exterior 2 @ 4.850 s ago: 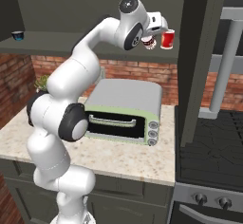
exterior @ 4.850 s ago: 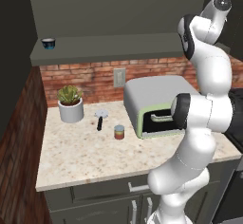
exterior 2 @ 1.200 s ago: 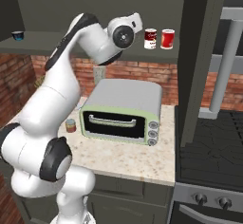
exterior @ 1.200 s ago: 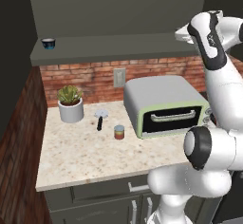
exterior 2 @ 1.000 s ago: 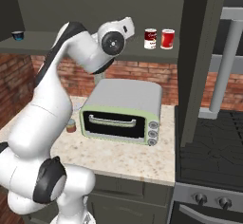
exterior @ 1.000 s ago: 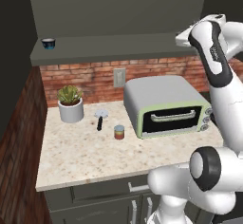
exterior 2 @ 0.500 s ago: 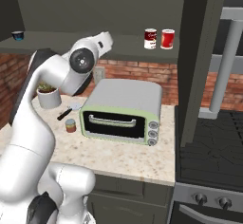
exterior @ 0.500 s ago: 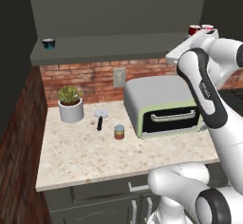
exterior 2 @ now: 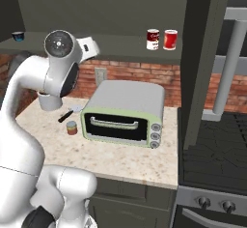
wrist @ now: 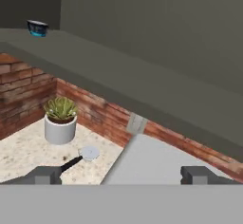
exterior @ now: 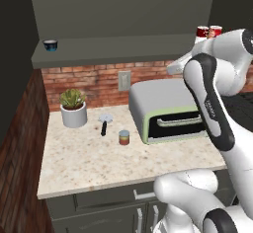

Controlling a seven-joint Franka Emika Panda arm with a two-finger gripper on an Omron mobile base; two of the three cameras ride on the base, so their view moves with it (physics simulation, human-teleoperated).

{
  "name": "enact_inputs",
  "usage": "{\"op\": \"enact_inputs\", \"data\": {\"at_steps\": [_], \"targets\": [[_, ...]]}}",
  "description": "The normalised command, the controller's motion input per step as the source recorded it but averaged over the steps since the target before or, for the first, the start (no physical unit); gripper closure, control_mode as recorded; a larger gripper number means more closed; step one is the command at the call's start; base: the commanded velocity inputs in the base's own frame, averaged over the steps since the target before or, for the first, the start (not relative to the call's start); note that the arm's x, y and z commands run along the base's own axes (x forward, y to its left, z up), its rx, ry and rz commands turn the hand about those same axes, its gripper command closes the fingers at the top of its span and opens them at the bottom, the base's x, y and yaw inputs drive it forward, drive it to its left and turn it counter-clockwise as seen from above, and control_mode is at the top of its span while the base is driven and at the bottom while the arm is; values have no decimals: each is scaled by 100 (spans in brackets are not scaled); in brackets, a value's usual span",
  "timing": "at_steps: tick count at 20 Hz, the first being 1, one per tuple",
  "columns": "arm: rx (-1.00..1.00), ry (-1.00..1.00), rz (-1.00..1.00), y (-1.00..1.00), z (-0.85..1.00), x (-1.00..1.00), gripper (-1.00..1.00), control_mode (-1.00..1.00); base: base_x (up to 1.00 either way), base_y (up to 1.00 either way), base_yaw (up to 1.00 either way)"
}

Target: Pick the cans from the counter and place them in their designated side in the cabinet.

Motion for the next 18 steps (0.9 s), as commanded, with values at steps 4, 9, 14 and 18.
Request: {"op": "enact_inputs", "data": {"at_steps": [4, 9, 14, 18], "targets": [[9, 3, -10, 33, -24, -100, -100, -100, 0, 0, 0], [3, 0, -11, 38, -16, -69, -100, -100, 0, 0, 0], [-4, 2, -8, 32, -12, -45, -100, -100, 0, 0, 0], [-3, 23, -7, 20, -6, -18, -100, -100, 0, 0, 0]]}}
